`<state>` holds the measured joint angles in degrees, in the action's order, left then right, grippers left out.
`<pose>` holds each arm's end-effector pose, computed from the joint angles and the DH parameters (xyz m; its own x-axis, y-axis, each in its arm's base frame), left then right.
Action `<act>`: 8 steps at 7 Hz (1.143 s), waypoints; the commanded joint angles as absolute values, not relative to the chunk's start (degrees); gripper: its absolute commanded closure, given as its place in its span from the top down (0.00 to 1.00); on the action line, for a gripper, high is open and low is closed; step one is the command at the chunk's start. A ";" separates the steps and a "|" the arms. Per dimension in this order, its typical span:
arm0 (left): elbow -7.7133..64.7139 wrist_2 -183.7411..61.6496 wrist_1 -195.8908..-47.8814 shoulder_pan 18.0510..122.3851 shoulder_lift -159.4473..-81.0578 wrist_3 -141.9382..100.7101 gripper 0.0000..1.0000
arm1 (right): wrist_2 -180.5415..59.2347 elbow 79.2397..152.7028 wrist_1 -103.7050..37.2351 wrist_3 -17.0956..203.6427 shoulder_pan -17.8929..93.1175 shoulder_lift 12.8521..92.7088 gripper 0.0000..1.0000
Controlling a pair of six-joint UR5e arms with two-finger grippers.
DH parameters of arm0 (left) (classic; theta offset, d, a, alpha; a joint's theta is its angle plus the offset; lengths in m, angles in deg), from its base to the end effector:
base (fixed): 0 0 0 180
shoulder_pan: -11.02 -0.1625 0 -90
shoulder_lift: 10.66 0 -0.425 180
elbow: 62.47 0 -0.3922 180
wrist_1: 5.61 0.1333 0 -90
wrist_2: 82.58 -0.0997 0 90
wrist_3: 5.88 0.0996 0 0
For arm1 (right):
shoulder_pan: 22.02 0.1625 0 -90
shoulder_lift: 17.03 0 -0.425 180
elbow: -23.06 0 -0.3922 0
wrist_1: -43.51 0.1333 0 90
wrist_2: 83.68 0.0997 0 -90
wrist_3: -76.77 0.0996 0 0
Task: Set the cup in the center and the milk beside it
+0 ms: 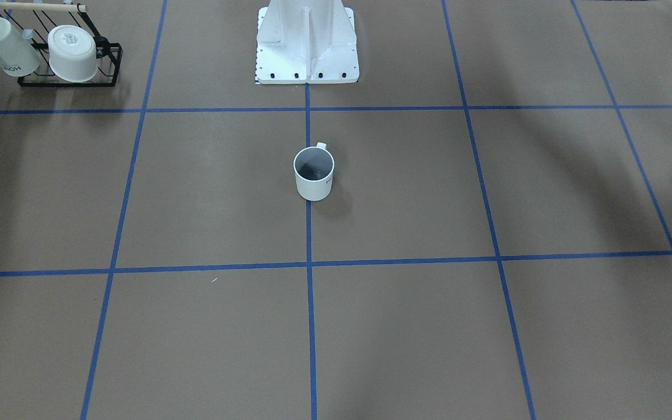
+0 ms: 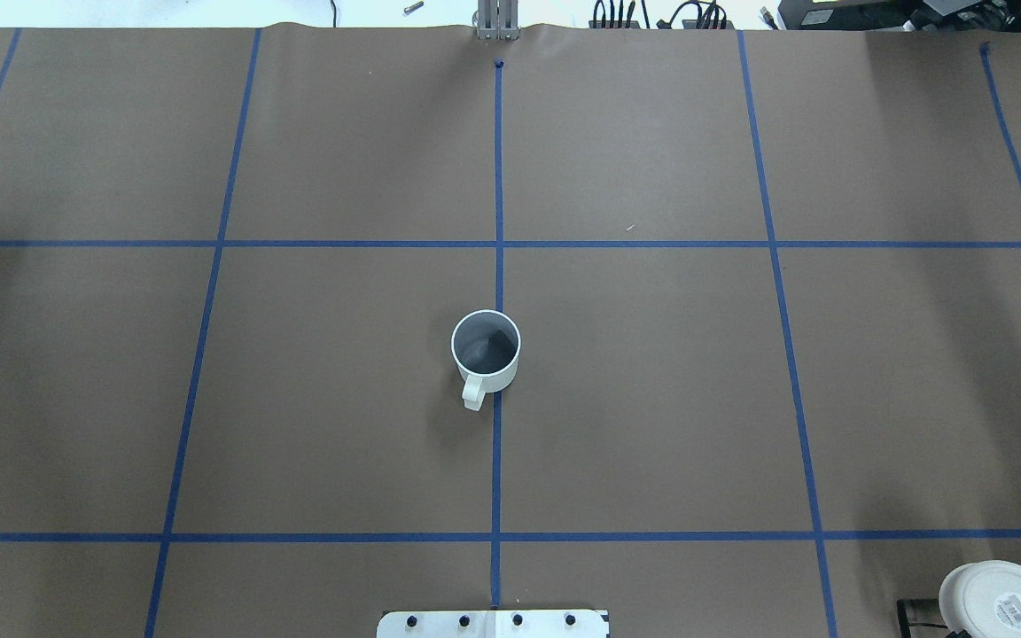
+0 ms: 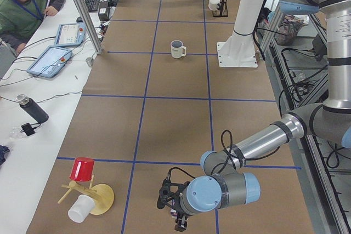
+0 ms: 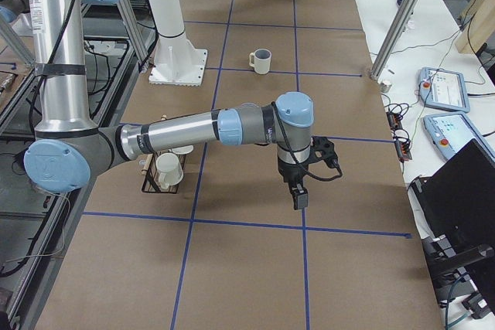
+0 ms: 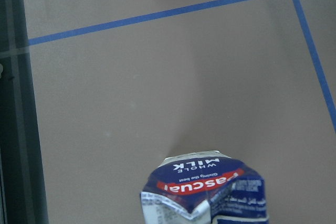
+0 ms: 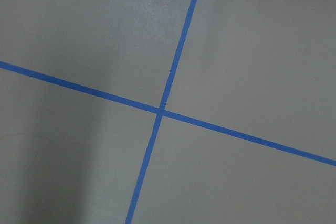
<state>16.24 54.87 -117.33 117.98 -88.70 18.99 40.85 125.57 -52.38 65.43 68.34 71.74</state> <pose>-0.1653 -0.3366 0.8031 0.7043 0.2061 -0.6794 -0.0051 0.9584 0.2855 0.0800 -0.4996 0.5619 0.8094 -0.2656 0.5237 0.1560 0.9571 0.2443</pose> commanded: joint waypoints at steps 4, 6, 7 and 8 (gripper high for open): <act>16.37 56.54 -118.71 116.76 -88.97 14.61 0.99 | 40.43 125.19 -52.38 65.43 68.33 71.74 1.00; 16.19 56.64 -118.90 116.32 -88.79 14.60 0.99 | 40.43 125.19 -52.38 65.43 68.33 71.74 1.00; 16.28 56.64 -118.90 116.32 -88.79 14.68 0.97 | 40.43 125.19 -52.38 65.43 68.42 71.83 1.00; 16.28 56.64 -118.98 116.32 -88.79 15.12 0.80 | 40.34 125.19 -52.38 65.43 68.33 71.83 1.00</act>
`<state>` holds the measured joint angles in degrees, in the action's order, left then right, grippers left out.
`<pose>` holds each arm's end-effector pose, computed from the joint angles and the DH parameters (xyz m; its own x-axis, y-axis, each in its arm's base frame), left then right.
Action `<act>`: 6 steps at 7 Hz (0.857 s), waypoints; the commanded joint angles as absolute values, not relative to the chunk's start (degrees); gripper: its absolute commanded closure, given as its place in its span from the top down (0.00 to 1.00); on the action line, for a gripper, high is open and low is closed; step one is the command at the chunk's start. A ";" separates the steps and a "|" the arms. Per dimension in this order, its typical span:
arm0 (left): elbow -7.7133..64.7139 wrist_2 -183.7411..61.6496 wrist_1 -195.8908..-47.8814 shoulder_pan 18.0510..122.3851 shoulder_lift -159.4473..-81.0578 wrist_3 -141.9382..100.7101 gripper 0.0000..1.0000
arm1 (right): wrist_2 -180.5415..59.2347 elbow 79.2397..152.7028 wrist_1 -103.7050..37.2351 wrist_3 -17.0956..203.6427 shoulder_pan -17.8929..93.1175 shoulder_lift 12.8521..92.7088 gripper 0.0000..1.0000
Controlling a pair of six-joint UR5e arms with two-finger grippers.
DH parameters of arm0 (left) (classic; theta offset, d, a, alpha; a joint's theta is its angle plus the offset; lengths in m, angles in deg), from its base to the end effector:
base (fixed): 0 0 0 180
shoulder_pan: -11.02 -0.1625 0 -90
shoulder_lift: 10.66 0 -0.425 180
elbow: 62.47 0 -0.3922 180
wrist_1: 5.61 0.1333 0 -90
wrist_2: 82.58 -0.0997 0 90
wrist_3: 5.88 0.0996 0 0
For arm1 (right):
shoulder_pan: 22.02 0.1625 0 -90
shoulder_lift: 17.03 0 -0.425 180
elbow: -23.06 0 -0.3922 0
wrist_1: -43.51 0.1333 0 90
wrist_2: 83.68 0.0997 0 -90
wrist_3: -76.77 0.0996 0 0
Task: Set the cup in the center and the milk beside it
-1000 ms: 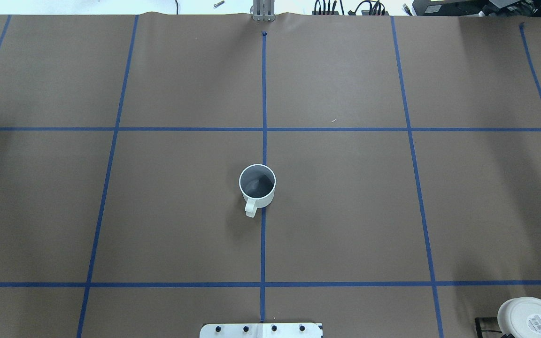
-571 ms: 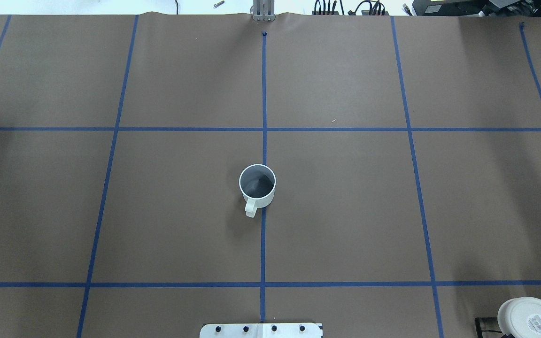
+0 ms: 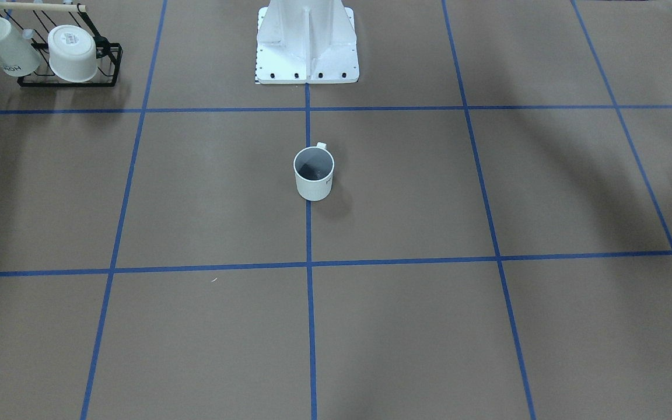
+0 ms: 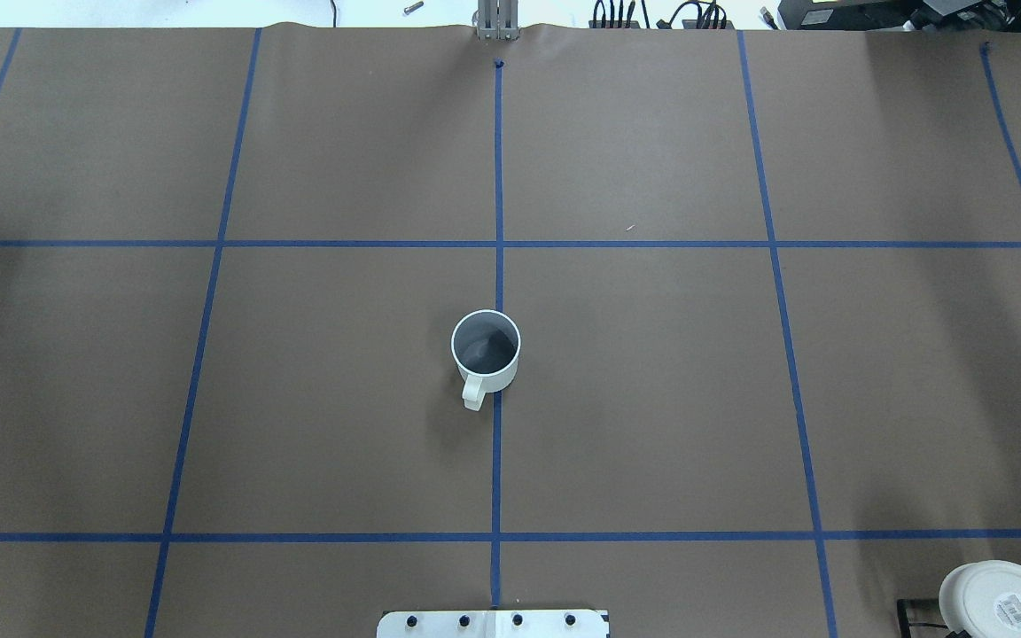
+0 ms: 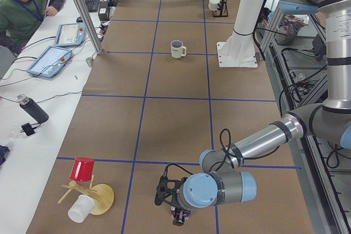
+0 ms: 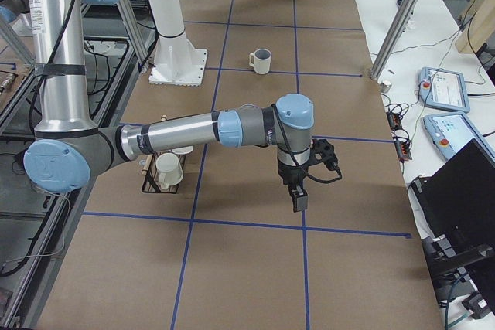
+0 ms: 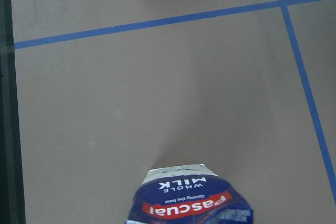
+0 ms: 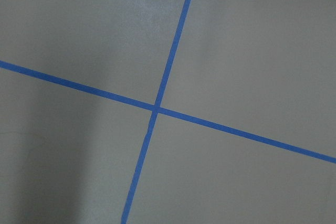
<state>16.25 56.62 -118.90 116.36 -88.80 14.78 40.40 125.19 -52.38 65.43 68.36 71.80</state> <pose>-0.1546 -0.3446 0.7974 0.6834 0.1803 -0.7074 0.0250 0.9627 0.2695 0.0808 -0.4993 0.5661 0.8138 -0.2605 0.5195 0.1565 0.9591 0.2357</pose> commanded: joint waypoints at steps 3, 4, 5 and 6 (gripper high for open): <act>16.37 56.64 -119.60 115.44 -88.79 15.21 0.19 | 39.99 125.19 -52.38 65.43 68.33 71.83 1.00; 16.80 56.73 -119.60 115.35 -88.88 14.95 0.08 | 39.99 125.19 -52.38 65.43 68.33 71.83 1.00; 18.03 56.73 -119.17 115.44 -88.88 14.69 0.07 | 39.99 125.19 -52.38 65.52 68.33 71.83 1.00; 19.60 56.81 -118.47 115.44 -88.88 14.68 0.07 | 39.99 125.19 -52.38 65.52 68.33 71.83 1.00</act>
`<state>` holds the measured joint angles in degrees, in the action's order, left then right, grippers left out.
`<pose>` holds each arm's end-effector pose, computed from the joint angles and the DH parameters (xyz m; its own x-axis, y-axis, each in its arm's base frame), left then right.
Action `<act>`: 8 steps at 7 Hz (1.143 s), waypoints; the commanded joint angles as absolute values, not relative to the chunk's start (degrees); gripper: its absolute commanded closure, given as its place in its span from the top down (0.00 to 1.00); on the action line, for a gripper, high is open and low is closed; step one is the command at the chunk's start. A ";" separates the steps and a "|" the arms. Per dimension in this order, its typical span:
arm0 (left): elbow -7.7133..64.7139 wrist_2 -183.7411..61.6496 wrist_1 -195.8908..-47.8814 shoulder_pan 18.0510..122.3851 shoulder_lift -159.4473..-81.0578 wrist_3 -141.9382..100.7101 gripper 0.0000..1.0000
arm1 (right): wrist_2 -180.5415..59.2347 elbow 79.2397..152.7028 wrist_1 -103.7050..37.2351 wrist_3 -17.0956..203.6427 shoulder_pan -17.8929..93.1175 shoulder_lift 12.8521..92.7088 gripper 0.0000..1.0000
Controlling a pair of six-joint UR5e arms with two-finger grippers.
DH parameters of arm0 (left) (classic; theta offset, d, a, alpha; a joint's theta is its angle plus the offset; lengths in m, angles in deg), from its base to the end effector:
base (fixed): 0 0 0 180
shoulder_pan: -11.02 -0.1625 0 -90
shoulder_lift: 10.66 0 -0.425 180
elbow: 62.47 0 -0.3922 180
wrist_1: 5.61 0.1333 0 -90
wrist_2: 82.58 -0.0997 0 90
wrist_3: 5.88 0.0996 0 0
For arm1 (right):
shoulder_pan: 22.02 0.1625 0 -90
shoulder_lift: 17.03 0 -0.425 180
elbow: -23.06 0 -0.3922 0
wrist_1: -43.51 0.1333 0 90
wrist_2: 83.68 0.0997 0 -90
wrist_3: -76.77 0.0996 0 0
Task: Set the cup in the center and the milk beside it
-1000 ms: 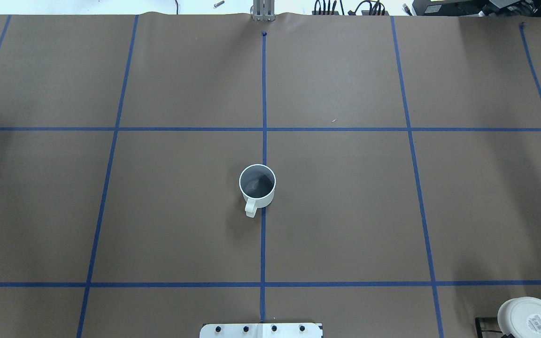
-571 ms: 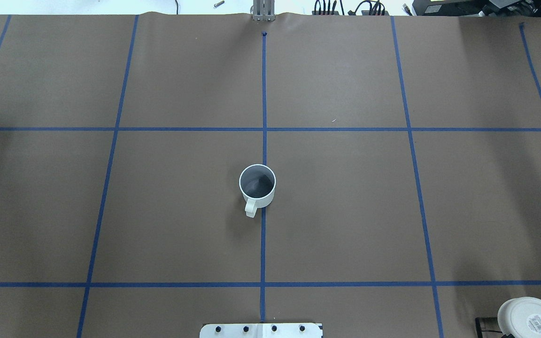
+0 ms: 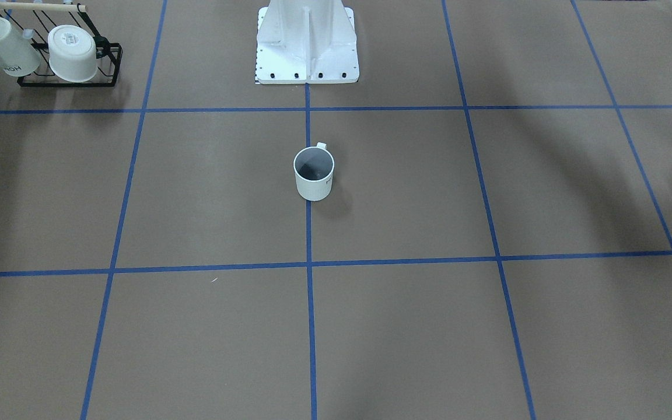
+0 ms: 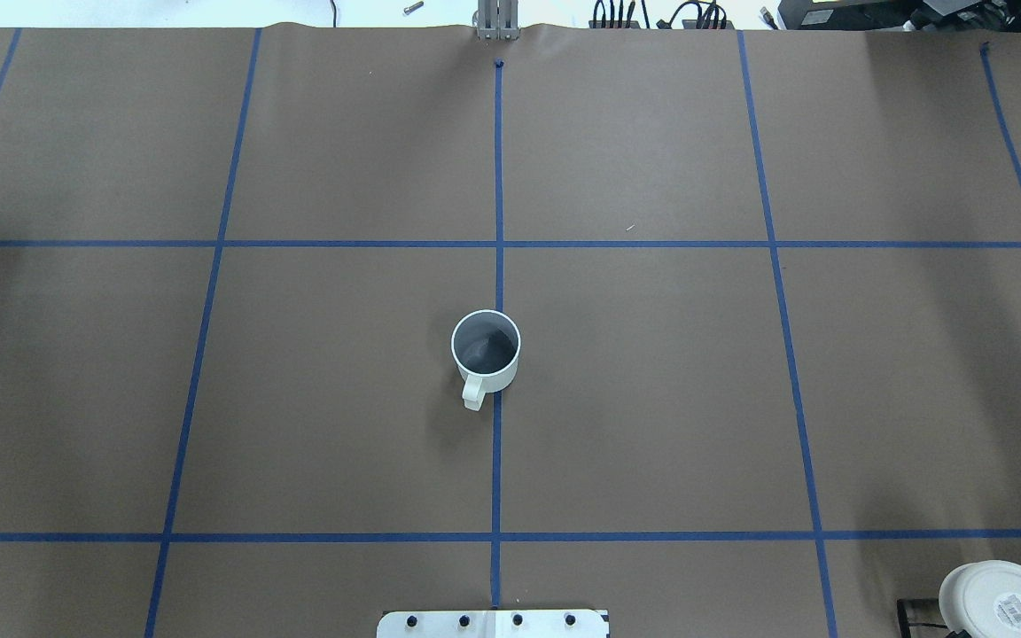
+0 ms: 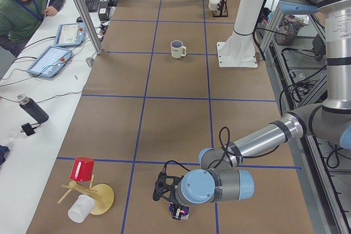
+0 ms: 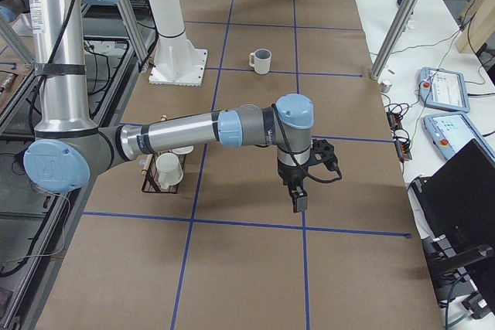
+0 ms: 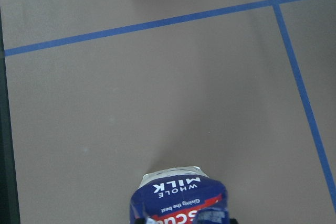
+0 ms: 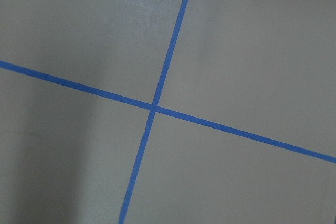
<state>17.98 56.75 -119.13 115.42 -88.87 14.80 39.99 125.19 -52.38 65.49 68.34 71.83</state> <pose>-0.1506 -0.3542 0.7823 0.6850 0.2163 -0.6957 0.0070 0.9529 0.3032 0.0812 -0.4992 0.5668 0.8178 -0.2587 0.5141 0.1568 0.9596 0.2335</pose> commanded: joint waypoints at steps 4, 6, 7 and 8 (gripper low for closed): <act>37.07 60.24 -104.77 114.57 -89.31 4.71 0.07 | 40.07 125.19 -52.46 65.61 68.33 71.83 1.00; 40.96 60.07 -104.66 107.04 -95.53 -10.20 0.07 | 40.07 125.19 -52.46 65.70 68.33 72.18 1.00; 42.46 58.50 -104.66 102.56 -99.48 -18.20 0.07 | 40.16 125.28 -52.46 65.70 68.42 72.53 1.00; 43.43 56.57 -104.66 98.25 -103.69 -26.02 0.07 | 40.16 125.28 -52.46 65.70 68.42 72.71 1.00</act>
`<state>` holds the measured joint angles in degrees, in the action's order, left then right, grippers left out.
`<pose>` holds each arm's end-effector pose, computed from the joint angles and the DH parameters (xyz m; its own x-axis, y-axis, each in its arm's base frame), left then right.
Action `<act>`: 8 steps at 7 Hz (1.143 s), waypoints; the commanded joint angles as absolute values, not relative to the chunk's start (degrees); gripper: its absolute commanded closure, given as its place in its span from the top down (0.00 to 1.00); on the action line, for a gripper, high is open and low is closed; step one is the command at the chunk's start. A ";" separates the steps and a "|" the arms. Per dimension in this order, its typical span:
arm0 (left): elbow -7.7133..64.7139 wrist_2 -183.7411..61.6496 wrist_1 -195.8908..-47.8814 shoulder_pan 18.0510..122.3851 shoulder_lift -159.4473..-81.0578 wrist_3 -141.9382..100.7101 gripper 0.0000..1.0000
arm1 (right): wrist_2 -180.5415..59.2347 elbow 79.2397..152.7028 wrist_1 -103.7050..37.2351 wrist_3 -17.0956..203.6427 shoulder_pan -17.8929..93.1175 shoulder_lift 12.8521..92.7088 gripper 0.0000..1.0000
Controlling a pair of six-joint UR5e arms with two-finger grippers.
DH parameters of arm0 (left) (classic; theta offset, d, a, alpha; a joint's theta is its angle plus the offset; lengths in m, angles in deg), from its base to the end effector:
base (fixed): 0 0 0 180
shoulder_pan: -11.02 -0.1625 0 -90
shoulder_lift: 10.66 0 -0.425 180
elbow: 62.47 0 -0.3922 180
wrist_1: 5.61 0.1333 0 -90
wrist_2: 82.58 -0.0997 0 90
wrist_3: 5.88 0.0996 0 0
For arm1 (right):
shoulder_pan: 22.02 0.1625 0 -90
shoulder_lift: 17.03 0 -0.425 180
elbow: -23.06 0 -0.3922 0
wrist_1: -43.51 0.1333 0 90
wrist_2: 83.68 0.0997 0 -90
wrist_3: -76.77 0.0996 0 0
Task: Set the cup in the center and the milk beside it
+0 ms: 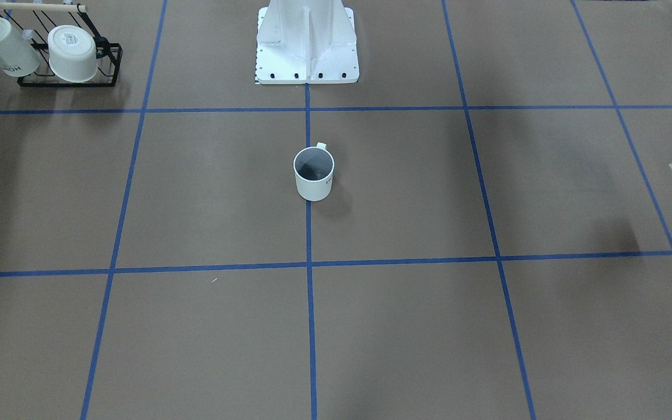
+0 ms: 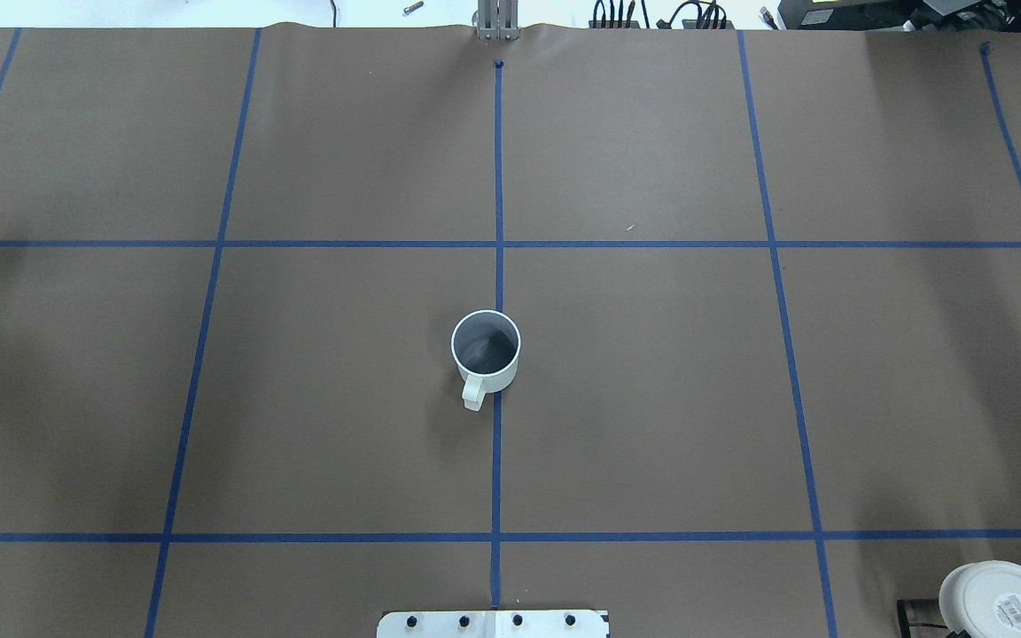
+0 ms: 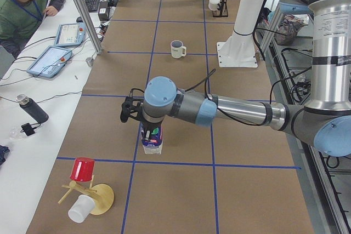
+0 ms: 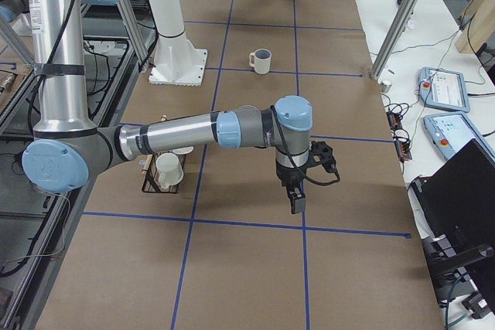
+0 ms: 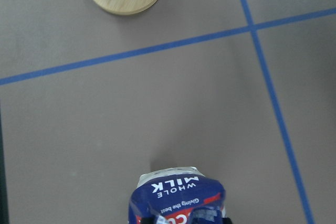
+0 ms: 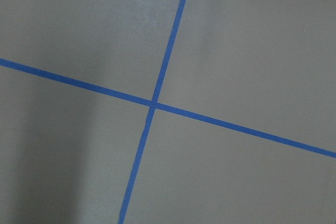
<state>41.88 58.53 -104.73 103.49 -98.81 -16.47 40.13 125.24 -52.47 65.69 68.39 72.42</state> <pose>-0.0766 -0.4821 0.5238 0.6213 0.0843 -0.7790 0.1569 0.9606 0.2292 0.0814 -0.4948 0.5715 0.8172 -0.2492 0.5197 0.1528 0.9631 0.2215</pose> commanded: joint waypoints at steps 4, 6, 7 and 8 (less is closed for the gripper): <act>48.17 49.55 -103.00 79.28 -117.23 -56.00 0.07 | 40.16 125.28 -52.46 65.87 68.42 73.41 1.00; 51.77 40.43 -91.98 66.81 -126.97 -67.97 0.07 | 40.25 125.28 -52.46 65.96 68.42 73.85 1.00; 52.14 36.64 -88.96 60.92 -130.77 -72.29 0.07 | 40.25 125.28 -52.46 65.87 68.42 73.94 1.00; 51.53 31.64 -88.32 54.33 -132.98 -75.03 0.07 | 40.16 125.28 -52.46 65.87 68.42 73.94 1.00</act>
